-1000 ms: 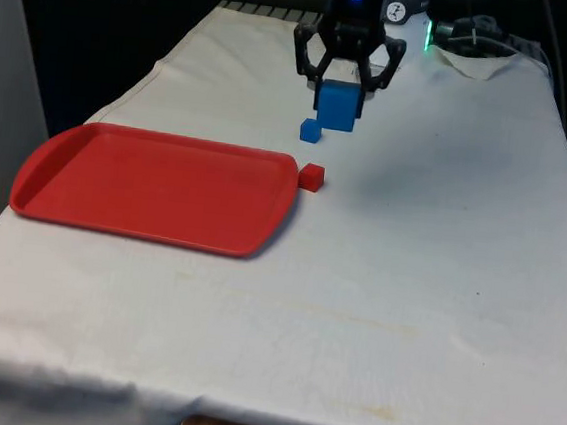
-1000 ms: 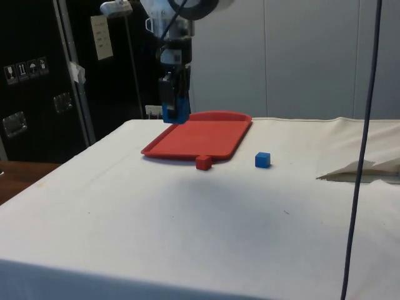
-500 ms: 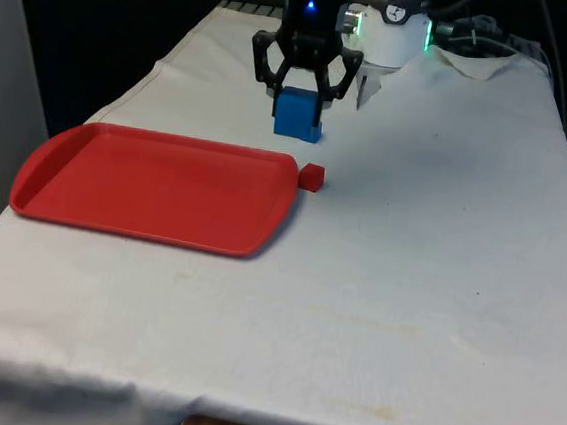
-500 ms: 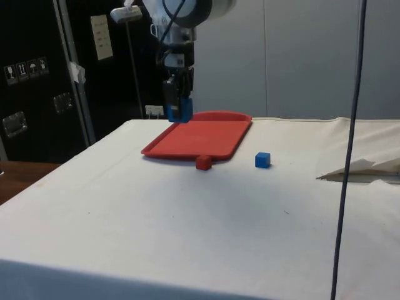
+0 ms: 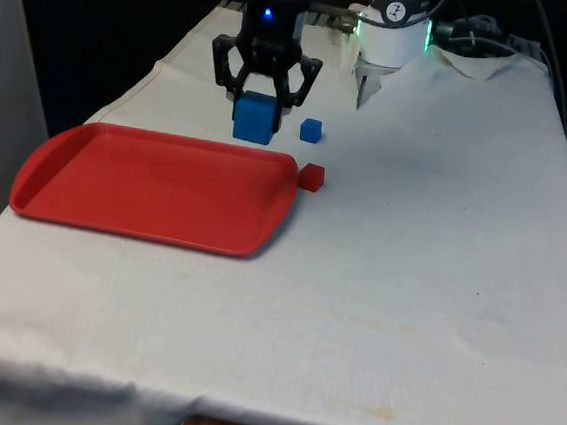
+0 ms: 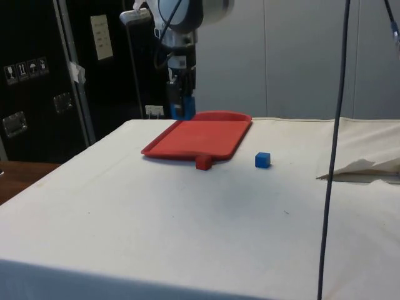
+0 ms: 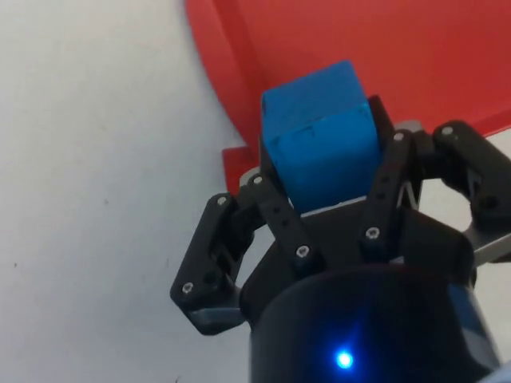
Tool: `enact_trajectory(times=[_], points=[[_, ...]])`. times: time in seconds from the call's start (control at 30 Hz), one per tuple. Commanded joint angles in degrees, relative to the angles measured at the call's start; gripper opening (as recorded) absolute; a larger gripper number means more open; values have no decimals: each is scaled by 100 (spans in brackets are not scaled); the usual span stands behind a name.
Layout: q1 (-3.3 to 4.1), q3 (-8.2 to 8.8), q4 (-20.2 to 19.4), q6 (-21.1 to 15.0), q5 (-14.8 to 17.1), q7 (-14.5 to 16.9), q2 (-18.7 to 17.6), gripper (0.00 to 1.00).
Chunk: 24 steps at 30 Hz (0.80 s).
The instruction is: Pick up the largest block and place it onto the tray.
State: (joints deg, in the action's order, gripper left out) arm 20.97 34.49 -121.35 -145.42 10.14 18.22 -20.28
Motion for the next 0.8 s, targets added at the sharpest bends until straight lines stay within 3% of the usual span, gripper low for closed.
enact_trajectory(times=[0.0,0.2,0.23,0.27,0.53,0.57,0.6,0.77], points=[[-80,-29,63,40,103,115,-52,0],[-155,97,252,0,493,487,-407,0],[-63,178,223,-6,435,424,-395,0],[-166,138,315,-6,642,619,-521,0],[-252,286,590,0,1266,1146,-1020,0],[-155,378,561,-6,1249,1112,-1031,0],[-264,304,625,0,1346,1215,-1083,0],[-332,424,865,29,1856,1621,-1495,0]])
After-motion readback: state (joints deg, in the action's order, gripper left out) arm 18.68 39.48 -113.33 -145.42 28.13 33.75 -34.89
